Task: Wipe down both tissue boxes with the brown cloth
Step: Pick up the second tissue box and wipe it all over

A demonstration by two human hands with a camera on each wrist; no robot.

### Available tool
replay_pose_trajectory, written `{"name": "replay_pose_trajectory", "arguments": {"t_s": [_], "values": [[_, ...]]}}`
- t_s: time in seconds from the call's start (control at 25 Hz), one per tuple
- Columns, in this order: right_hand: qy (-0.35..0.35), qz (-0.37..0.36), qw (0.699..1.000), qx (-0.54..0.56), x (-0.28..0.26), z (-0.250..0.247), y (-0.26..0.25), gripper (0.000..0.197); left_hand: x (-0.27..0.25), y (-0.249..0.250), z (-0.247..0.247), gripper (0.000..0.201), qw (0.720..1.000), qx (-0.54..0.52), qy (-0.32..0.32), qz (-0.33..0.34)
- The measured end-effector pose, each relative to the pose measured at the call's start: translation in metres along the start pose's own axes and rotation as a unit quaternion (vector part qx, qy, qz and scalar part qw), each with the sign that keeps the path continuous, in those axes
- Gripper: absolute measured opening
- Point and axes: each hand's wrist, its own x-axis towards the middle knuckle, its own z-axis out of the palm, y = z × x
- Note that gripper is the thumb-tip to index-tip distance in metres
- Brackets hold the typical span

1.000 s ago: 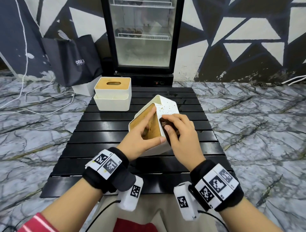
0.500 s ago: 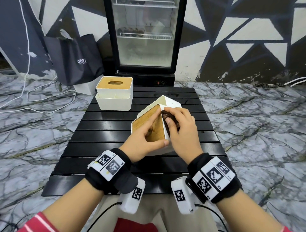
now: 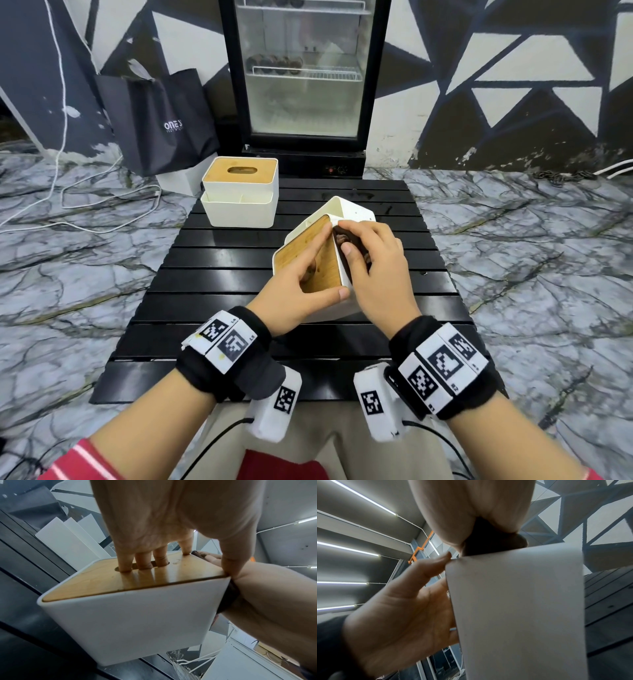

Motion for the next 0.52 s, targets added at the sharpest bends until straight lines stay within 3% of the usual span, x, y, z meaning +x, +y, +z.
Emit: {"name": "replay_pose_trajectory", "arguments": {"t_s": [0.28, 0.52], "values": [[-0.009, -0.005, 1.000, -0.013, -0.026, -0.008, 0.019, 0.032, 0.001, -0.003, -0.005, 0.084, 0.999, -0.033, -0.005, -0.002], [-0.004, 0.026, 0.999, -0.033, -0.008, -0.007, 0.020, 0.028, 0.003, -0.003, -0.004, 0.084, 0.999, -0.032, -0.008, -0.003]]}}
